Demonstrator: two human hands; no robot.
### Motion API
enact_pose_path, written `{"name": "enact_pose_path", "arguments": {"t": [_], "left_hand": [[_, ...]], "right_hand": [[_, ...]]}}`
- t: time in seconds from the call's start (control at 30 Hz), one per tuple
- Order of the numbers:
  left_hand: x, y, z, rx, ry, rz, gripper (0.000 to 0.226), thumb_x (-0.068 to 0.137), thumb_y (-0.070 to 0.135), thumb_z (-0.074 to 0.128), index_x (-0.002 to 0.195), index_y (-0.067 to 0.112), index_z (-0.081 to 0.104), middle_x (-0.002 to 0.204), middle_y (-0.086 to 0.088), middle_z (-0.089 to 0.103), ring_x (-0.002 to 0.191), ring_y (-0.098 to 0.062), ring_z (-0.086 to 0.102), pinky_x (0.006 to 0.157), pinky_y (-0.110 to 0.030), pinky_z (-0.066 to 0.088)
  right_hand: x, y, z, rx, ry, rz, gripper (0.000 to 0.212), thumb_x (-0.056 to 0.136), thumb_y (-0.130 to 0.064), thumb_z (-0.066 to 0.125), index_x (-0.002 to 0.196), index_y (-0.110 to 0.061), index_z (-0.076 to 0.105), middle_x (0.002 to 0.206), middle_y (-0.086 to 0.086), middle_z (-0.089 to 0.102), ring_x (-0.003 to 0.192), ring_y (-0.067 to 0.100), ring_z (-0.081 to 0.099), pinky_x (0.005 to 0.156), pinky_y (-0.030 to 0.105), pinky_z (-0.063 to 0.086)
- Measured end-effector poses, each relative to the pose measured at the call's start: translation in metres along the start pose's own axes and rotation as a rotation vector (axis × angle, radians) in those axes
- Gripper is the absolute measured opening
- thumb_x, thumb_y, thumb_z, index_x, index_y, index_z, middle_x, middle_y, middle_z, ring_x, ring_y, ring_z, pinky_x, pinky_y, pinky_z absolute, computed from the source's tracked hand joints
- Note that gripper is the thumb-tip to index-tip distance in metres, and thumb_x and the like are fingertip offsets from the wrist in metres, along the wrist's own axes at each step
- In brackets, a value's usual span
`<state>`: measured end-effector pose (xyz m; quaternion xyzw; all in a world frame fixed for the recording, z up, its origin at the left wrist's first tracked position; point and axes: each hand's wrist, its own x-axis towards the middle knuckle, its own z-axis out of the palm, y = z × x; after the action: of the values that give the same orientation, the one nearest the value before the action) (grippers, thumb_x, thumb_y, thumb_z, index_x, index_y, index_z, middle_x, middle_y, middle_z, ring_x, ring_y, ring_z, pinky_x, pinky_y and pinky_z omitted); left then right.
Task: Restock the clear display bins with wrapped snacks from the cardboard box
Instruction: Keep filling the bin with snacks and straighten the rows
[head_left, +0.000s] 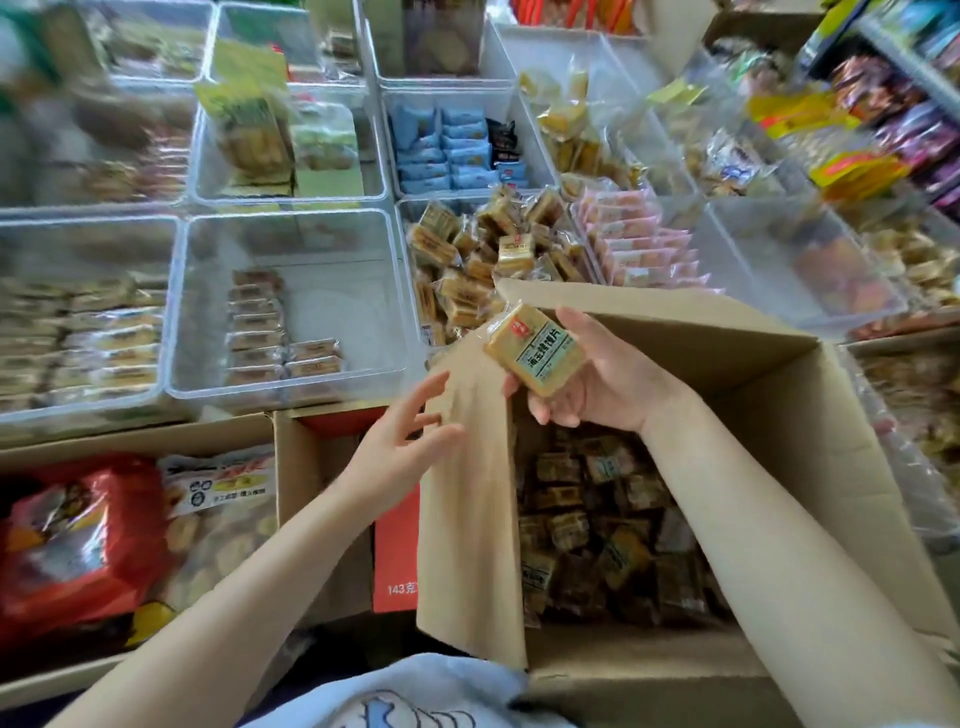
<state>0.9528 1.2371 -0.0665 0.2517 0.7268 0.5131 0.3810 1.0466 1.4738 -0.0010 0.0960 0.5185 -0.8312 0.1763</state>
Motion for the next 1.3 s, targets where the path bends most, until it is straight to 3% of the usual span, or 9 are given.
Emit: {"name": "enact_pose_path", "arguments": {"t": [0.1,0.2,0.33,0.53,0.77,0.87,1.03,1.2,1.3], "left_hand": [[-0.001,-0.016,-0.043,0.128,0.200,-0.046,0.027,0.097,0.025,0.062,0.124,0.030,0.065,0.119,0.014,0.066,0.105,0.001,0.062,0.079,-0.008,0.045],[-0.012,-0.041,-0.095,0.245,0.362,-0.110,0.020,0.097,0.020,0.061,0.112,0.022,0.073,0.105,0.006,0.073,0.099,-0.010,0.066,0.090,-0.029,0.052],[-0.037,-0.075,-0.173,0.311,0.523,-0.239,0.020,0.096,0.017,0.059,0.109,0.016,0.074,0.104,-0.002,0.074,0.102,-0.022,0.066,0.091,-0.036,0.052],[-0.067,-0.130,-0.287,0.470,0.679,-0.290,0.026,0.093,0.016,0.060,0.116,0.009,0.070,0.117,-0.009,0.066,0.114,-0.029,0.058,0.097,-0.038,0.044],[-0.058,-0.177,-0.361,0.747,0.563,-0.210,0.048,0.093,0.041,0.053,0.131,0.014,0.066,0.135,-0.008,0.063,0.130,-0.027,0.052,0.116,-0.044,0.029],[-0.051,-0.191,-0.375,0.793,0.492,-0.245,0.044,0.099,0.040,0.049,0.138,0.021,0.059,0.133,-0.003,0.065,0.131,-0.023,0.050,0.119,-0.042,0.016],[-0.046,-0.194,-0.391,0.806,0.426,-0.240,0.048,0.100,0.050,0.039,0.137,0.027,0.057,0.123,0.004,0.068,0.118,-0.019,0.055,0.109,-0.039,0.026],[-0.029,-0.183,-0.398,0.748,0.355,-0.295,0.058,0.100,0.050,0.044,0.150,0.022,0.039,0.140,0.000,0.059,0.126,-0.020,0.054,0.111,-0.043,0.028],[-0.008,-0.171,-0.406,0.476,0.285,-0.321,0.065,0.100,0.041,0.049,0.157,0.017,0.028,0.159,-0.004,0.039,0.140,-0.022,0.044,0.113,-0.041,0.037]], "right_hand": [[0.033,-0.014,0.032,-0.170,0.063,0.021,0.042,0.102,-0.038,0.044,0.128,-0.007,0.057,0.109,0.023,0.067,0.076,0.028,0.068,0.052,0.026,0.051],[0.084,-0.016,0.067,-0.548,0.238,0.072,0.033,0.103,-0.035,0.051,0.111,-0.004,0.060,0.089,0.015,0.073,0.068,0.028,0.066,0.048,0.028,0.046],[0.163,-0.003,0.120,-0.984,0.322,0.089,0.028,0.097,-0.041,0.060,0.085,-0.016,0.060,0.054,-0.010,0.060,0.047,0.013,0.054,0.046,0.024,0.040],[0.281,0.034,0.188,-1.047,0.257,0.061,0.008,0.091,-0.033,0.066,0.095,-0.029,0.061,0.083,-0.003,0.063,0.066,0.016,0.061,0.069,0.042,0.059],[0.391,0.049,0.229,-1.228,0.379,-0.046,0.017,0.091,-0.023,0.064,0.107,-0.023,0.061,0.105,0.002,0.060,0.091,0.018,0.057,0.072,0.025,0.041],[0.421,0.045,0.233,-1.367,0.492,-0.089,0.022,0.094,-0.023,0.063,0.115,-0.017,0.065,0.107,0.001,0.062,0.094,0.018,0.058,0.074,0.027,0.041],[0.476,0.044,0.226,-1.720,0.606,-0.149,0.027,0.094,-0.021,0.059,0.118,-0.011,0.063,0.113,0.008,0.059,0.107,0.026,0.054,0.086,0.037,0.046],[0.515,0.058,0.223,-2.114,0.453,-0.021,0.022,0.096,-0.015,0.053,0.117,-0.013,0.058,0.118,0.007,0.060,0.111,0.027,0.054,0.093,0.036,0.040],[0.520,0.070,0.218,-2.122,0.388,-0.007,0.024,0.091,-0.003,0.053,0.111,-0.017,0.056,0.108,0.004,0.065,0.103,0.027,0.059,0.095,0.037,0.039]]}}
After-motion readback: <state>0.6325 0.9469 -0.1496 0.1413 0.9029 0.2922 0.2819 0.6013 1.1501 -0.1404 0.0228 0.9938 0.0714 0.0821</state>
